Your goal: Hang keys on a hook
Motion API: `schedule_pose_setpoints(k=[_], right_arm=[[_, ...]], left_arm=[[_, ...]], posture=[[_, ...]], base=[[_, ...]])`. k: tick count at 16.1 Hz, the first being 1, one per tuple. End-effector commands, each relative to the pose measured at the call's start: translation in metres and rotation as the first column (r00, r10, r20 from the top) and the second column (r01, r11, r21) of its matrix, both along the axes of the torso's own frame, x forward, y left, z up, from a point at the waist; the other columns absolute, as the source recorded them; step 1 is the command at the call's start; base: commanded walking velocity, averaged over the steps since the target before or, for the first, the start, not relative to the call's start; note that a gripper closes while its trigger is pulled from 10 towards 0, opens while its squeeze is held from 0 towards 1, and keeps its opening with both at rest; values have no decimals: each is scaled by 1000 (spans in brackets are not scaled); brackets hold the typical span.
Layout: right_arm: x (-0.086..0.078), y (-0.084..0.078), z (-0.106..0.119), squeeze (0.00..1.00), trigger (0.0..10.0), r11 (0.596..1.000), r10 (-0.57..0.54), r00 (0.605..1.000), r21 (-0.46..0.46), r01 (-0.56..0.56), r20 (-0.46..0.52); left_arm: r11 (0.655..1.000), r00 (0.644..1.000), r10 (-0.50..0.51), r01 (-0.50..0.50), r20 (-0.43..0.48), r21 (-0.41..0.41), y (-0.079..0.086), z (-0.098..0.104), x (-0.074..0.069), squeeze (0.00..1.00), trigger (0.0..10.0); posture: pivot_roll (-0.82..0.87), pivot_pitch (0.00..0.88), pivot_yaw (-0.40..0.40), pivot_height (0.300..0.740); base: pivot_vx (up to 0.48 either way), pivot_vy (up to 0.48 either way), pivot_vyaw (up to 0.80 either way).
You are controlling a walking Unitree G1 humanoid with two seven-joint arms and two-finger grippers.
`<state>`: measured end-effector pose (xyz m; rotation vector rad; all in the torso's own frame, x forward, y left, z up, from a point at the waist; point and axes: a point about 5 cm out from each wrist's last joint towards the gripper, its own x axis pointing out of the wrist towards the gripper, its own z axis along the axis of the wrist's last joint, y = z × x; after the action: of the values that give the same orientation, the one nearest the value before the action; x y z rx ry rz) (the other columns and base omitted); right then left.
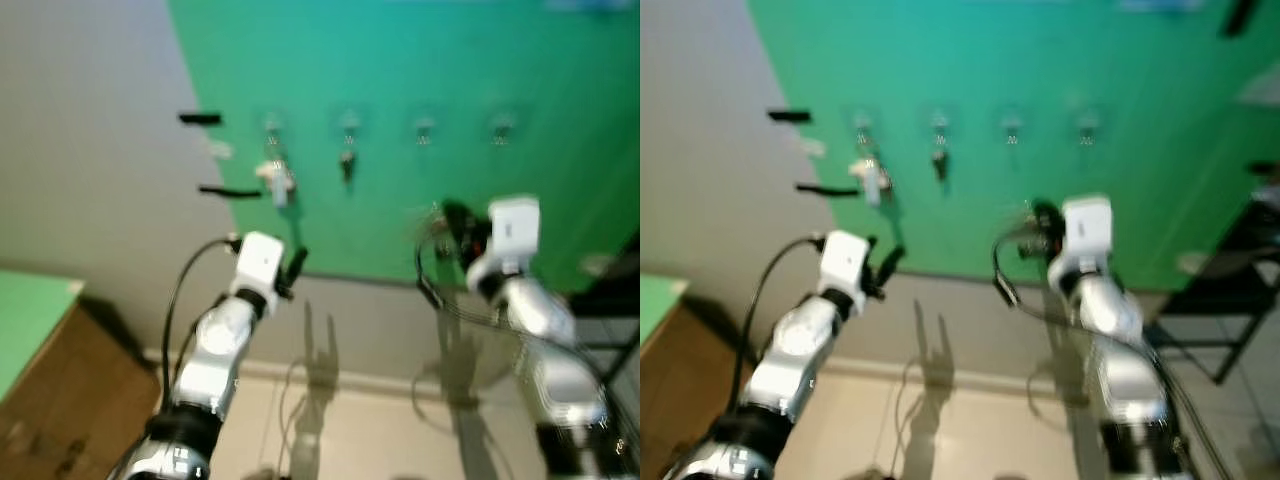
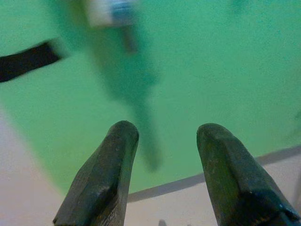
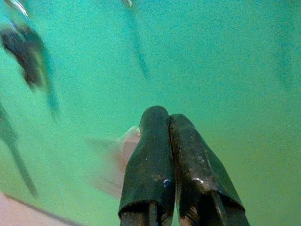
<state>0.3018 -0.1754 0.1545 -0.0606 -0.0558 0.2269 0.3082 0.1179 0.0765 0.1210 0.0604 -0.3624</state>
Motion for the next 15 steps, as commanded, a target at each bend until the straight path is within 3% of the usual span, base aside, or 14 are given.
schedule_pose_setpoints(k=[1,4,9,13,14,15], right_arm=[[5,-10,18,0,10000,1000,7,1000,3,-7,17],[13,-8,39,0,10000,995,89,996,-46,-88,31],[16,-2,48,0,10000,986,168,986,-16,-169,-11],[20,-6,53,0,10000,989,147,989,-21,-147,-4],[22,-9,56,0,10000,992,128,992,10,-128,2],[24,-13,62,0,10000,987,114,993,117,-114,4]], left_arm=[[1000,1000,-2,2,6,-4,-4,1,1,0,10000],[1000,1000,4,-4,11,-11,-4,2,1,0,10000],[1000,1000,13,-13,8,-18,-4,1,0,0,10000],[1000,1000,18,-18,10,-19,-4,1,1,0,10000],[1000,1000,17,-17,10,-19,-4,1,1,0,10000],[1000,1000,14,-14,10,-19,-5,0,0,0,10000]], posture=[[-185,0,39,728],[-180,0,29,728],[-174,0,20,728],[-174,0,18,728],[-174,0,19,728],[-174,0,20,728]], base=[[0,0,0],[0,0,0],[0,0,0],[0,0,0],[0,0,0],[0,0,0]])
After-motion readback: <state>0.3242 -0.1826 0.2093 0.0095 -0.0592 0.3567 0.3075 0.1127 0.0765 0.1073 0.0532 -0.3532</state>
